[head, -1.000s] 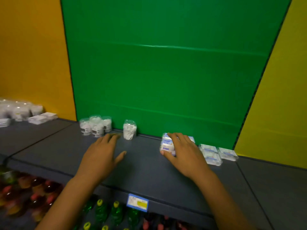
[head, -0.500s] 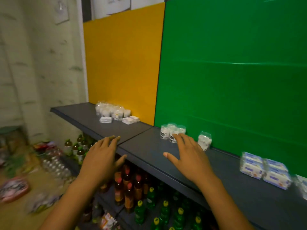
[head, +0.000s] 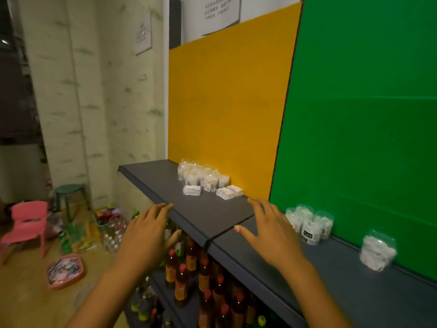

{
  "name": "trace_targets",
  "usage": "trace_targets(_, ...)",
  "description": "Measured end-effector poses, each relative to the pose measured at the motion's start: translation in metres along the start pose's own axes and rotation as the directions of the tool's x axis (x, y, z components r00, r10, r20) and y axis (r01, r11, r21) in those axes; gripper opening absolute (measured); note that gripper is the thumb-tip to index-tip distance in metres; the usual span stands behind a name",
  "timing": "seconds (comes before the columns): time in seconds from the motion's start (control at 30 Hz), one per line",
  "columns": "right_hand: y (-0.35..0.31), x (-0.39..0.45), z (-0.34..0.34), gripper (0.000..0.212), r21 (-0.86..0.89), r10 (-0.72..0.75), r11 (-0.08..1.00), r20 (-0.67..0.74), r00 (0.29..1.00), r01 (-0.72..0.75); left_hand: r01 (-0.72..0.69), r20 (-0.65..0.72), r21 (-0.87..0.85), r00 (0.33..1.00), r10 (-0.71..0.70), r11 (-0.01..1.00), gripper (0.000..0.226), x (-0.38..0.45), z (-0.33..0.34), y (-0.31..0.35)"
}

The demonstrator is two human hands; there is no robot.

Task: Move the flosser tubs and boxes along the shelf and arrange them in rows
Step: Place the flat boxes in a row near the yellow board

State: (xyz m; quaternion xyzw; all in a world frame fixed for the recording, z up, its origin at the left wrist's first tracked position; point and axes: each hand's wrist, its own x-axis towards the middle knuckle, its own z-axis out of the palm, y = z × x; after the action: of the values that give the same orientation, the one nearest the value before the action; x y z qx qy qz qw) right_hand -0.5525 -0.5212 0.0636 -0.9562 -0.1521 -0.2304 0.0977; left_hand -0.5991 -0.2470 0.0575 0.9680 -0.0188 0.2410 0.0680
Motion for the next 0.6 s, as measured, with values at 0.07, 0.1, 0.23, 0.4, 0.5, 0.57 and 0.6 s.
trace_targets(0.07,0.000,0.025,0.013,0.081,0.013,0.003,1.000,0.005,1.000,-0.003,-0.004,-0.006,-0.005,1.000,0.004,1.000,0.072,0.026,0.005,-0.008)
trace_targets(0.1,0.001,0.039,0.018,0.081,0.017,0.002,1.000,0.002,1.000,-0.002,-0.013,-0.011,-0.010,1.000,0.013,1.000,0.071,0.041,0.006,-0.012)
trace_targets(0.23,0.005,0.088,0.039,0.079,0.029,-0.006,1.000,-0.032,0.999,0.006,-0.021,-0.032,-0.019,0.999,0.021,1.000,0.069,0.086,0.019,-0.026)
trace_targets(0.4,0.006,0.127,0.073,0.080,0.060,0.002,0.998,-0.015,1.000,-0.001,0.005,0.008,-0.030,1.000,-0.004,1.000,0.069,0.117,0.053,-0.047)
trace_targets(0.5,0.007,0.140,0.090,0.079,0.062,0.012,0.998,0.014,1.000,-0.013,0.003,0.039,-0.049,0.999,-0.001,0.999,0.068,0.129,0.070,-0.056)
trace_targets(0.57,0.006,0.151,0.100,0.079,0.063,0.021,0.998,0.030,0.999,-0.023,0.000,0.042,-0.065,0.999,0.003,0.998,0.068,0.142,0.082,-0.065)
trace_targets(0.6,0.007,0.157,0.104,0.080,0.057,0.027,0.998,0.035,0.999,-0.029,0.000,0.041,-0.069,0.999,0.003,0.998,0.068,0.149,0.088,-0.069)
